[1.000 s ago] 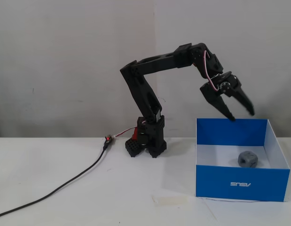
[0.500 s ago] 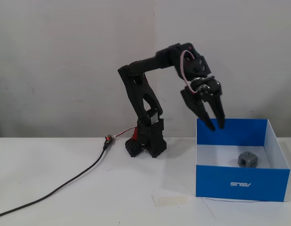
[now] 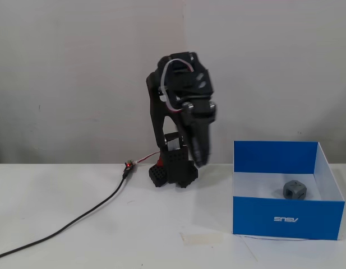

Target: Pick the gray block and keep it in the box.

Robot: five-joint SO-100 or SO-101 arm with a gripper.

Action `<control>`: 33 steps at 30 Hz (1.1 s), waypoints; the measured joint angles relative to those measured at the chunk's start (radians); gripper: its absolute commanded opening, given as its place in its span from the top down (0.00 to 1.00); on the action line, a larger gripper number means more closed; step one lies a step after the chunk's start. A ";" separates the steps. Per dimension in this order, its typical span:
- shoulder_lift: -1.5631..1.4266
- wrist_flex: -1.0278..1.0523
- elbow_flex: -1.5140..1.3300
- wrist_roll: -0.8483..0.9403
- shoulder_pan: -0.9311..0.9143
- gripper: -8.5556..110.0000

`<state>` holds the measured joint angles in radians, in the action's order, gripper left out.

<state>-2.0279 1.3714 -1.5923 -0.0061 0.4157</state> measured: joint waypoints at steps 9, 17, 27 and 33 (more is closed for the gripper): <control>-0.008 -0.129 -0.160 -0.015 -0.268 0.89; -0.038 -0.270 -0.364 -0.041 -0.357 0.93; -0.227 -0.405 -0.652 -0.078 -0.359 0.93; -0.298 -0.459 -0.793 -0.124 -0.359 0.93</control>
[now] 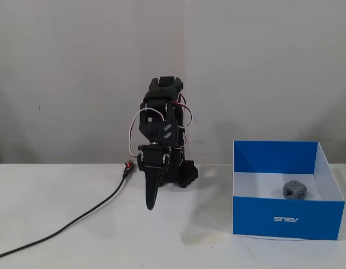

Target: Pick the gray block and keep it in the box.

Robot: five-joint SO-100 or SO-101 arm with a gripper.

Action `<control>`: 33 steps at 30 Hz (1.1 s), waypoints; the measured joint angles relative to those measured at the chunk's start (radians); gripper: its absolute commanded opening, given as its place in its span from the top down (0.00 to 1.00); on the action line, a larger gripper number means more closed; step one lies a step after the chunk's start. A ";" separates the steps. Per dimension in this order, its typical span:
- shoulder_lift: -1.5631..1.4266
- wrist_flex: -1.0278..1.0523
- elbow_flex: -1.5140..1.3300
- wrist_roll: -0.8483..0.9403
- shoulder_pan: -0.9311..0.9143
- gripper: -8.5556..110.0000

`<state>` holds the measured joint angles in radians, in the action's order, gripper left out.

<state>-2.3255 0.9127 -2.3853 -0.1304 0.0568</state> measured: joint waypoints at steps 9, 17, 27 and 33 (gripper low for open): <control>-0.100 -0.086 -0.204 -0.029 0.000 0.93; -0.244 -0.104 -0.327 -0.032 0.000 0.93; -0.387 -0.104 -0.463 -0.032 0.000 0.93; -0.563 -0.063 -0.555 -0.032 0.000 0.93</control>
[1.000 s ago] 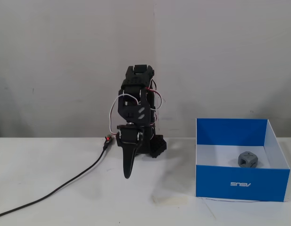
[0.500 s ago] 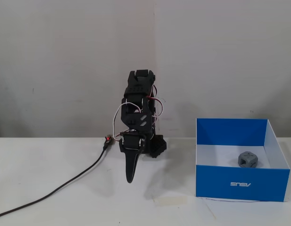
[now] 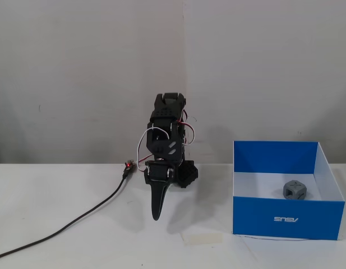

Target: Pick the gray block and keep it in the box.

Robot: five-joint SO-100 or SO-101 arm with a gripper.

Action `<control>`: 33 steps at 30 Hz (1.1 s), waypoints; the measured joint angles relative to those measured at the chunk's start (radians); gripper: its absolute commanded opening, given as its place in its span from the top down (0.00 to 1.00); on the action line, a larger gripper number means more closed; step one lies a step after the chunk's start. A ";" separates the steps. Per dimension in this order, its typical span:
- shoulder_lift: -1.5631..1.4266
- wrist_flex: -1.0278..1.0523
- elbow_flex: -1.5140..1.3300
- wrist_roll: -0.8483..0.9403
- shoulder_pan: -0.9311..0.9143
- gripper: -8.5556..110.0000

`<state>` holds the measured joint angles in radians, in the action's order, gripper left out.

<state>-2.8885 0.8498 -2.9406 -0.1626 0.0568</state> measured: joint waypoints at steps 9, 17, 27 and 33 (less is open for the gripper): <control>-0.423 0.272 -0.075 0.000 0.041 0.93; -0.423 0.347 -0.075 -0.002 0.035 0.93; -0.423 0.347 -0.075 -0.002 0.034 0.93; -0.423 0.347 -0.075 -0.002 0.034 0.93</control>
